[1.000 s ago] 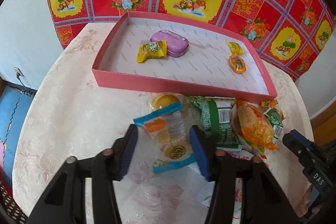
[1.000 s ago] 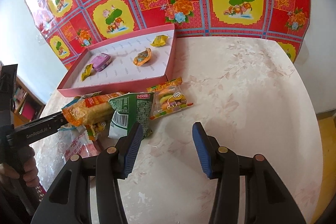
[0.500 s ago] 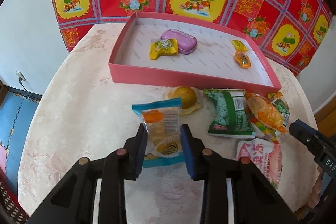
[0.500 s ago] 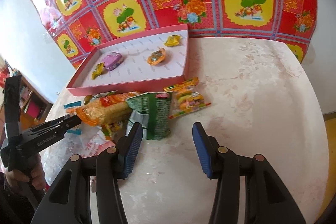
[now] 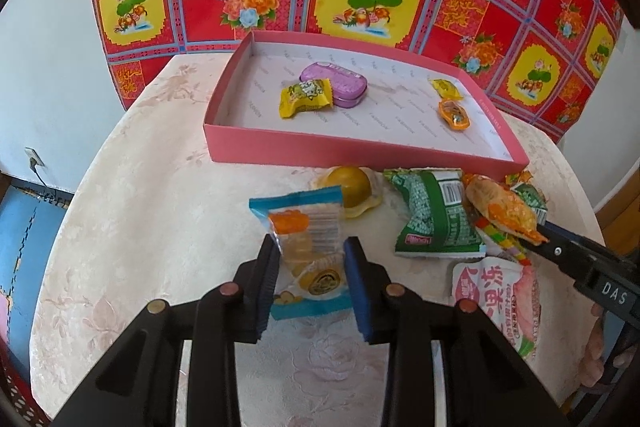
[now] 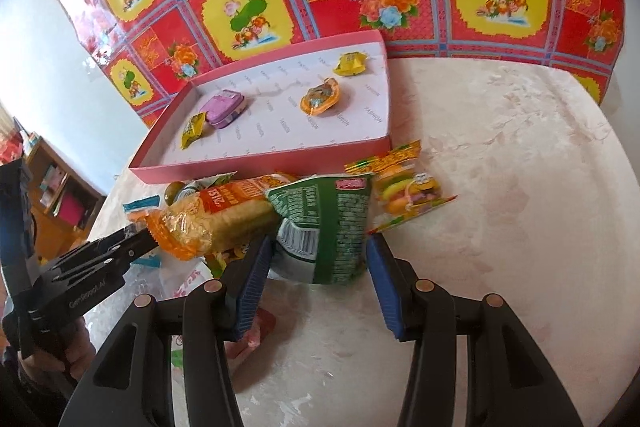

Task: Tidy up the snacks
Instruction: 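Grasp the clear blue-edged pastry packet with the left tool while the right tool grasps the green snack bag, then carry the pastry packet and green bag over the pink tray with both tools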

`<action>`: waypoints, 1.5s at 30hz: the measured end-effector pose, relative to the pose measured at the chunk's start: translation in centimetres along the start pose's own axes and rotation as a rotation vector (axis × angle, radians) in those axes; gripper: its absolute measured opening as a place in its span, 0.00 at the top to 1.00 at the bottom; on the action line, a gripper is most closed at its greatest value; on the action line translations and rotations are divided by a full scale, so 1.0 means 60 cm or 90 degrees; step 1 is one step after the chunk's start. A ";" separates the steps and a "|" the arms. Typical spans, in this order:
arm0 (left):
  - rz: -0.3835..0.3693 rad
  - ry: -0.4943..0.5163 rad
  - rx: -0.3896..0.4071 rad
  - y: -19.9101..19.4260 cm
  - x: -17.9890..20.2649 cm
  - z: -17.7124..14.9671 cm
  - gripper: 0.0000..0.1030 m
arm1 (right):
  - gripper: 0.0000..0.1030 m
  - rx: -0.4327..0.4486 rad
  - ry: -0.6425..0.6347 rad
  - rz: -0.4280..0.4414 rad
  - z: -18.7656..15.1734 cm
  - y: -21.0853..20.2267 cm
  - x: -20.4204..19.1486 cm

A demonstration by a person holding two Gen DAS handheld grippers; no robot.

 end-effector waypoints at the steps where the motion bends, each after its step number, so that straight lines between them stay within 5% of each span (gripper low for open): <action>1: 0.000 0.002 0.000 0.000 0.001 0.000 0.67 | 0.51 0.001 0.001 -0.002 -0.001 0.001 0.001; 11: -0.008 0.011 0.007 -0.005 0.001 0.001 0.67 | 0.62 0.020 0.003 -0.017 -0.002 -0.007 0.007; 27: -0.040 0.008 0.016 -0.032 0.005 -0.007 0.68 | 0.63 0.049 -0.018 -0.014 0.003 -0.055 -0.002; 45: -0.064 0.021 0.064 -0.086 0.036 0.051 0.68 | 0.63 0.095 -0.016 -0.009 0.040 -0.112 -0.010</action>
Point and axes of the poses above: each gripper's, at about its wrist camera, not at the fingertips, and y roughly the way its jaws point, x to its right, z to its top, the point moved 7 cm from there along y, roughly the way its jaws point, and after that the axes turned 6 degrees about -z, right-handed, at the moved point
